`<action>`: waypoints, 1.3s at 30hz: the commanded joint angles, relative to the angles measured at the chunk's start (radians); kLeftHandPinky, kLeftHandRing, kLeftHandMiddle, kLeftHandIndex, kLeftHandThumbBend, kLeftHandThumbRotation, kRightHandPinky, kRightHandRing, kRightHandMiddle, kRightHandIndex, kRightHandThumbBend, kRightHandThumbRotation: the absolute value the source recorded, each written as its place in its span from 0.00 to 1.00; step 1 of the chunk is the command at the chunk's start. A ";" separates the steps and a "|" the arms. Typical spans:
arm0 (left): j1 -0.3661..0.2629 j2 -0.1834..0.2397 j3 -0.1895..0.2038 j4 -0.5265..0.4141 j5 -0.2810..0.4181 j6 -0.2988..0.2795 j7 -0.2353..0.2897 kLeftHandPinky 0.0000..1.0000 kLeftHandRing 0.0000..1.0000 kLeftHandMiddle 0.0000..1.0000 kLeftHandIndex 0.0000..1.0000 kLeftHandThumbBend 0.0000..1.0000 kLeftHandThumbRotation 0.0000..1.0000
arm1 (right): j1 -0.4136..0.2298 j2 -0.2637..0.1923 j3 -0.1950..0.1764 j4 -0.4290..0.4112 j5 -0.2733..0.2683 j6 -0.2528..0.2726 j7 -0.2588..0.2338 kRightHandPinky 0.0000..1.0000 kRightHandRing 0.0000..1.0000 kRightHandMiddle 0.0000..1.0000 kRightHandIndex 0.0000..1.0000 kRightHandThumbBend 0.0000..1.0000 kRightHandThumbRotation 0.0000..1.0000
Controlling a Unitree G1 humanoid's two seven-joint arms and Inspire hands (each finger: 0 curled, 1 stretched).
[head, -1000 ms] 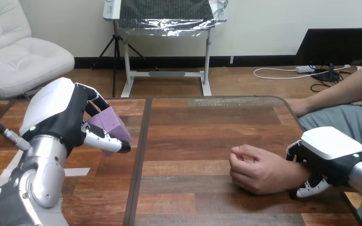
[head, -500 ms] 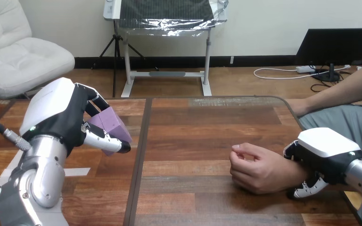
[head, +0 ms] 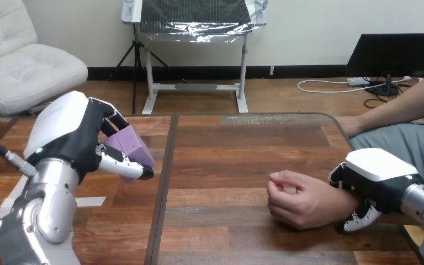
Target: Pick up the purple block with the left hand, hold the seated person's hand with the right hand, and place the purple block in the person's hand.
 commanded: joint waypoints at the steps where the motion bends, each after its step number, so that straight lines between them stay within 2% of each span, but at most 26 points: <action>1: -0.055 -0.001 0.030 0.016 -0.007 -0.026 0.028 0.15 0.23 0.32 0.45 0.73 0.00 | 0.048 0.083 0.055 0.049 0.003 -0.005 0.029 0.20 0.27 0.36 0.45 0.88 0.02; 6: -0.062 0.001 0.028 0.031 -0.009 -0.033 0.028 0.18 0.24 0.33 0.45 0.72 0.00 | 0.044 0.083 0.049 0.053 0.016 -0.015 0.026 0.18 0.24 0.34 0.44 0.86 0.02; 9: -0.065 0.001 0.033 0.045 -0.022 -0.052 0.038 0.23 0.26 0.34 0.45 0.72 0.00 | 0.041 0.082 0.041 0.049 0.030 -0.015 0.036 0.17 0.23 0.33 0.44 0.85 0.03; 13: -0.069 -0.007 0.042 0.068 -0.050 -0.073 0.057 0.25 0.27 0.34 0.45 0.72 0.00 | 0.038 0.082 0.033 0.041 0.046 -0.013 0.042 0.15 0.22 0.31 0.43 0.86 0.04; 18: -0.073 -0.009 0.050 0.093 -0.086 -0.103 0.075 0.20 0.25 0.33 0.44 0.71 0.00 | 0.036 0.081 0.025 0.024 0.065 0.000 0.060 0.15 0.22 0.31 0.43 0.85 0.05; 22: -0.081 -0.015 0.055 0.131 -0.120 -0.129 0.099 0.18 0.24 0.33 0.44 0.71 0.00 | 0.036 0.081 0.013 0.018 0.081 -0.018 0.052 0.17 0.24 0.33 0.43 0.85 0.05; 27: -0.098 -0.016 0.050 0.171 -0.142 -0.132 0.107 0.19 0.26 0.36 0.45 0.71 0.00 | 0.033 0.081 0.005 0.010 0.092 -0.021 0.049 0.19 0.26 0.35 0.43 0.86 0.05; 39: -0.140 -0.028 0.053 0.290 -0.233 -0.198 0.153 0.21 0.28 0.38 0.47 0.69 0.00 | 0.019 0.082 -0.020 -0.022 0.130 0.003 0.086 0.22 0.29 0.38 0.46 0.85 0.09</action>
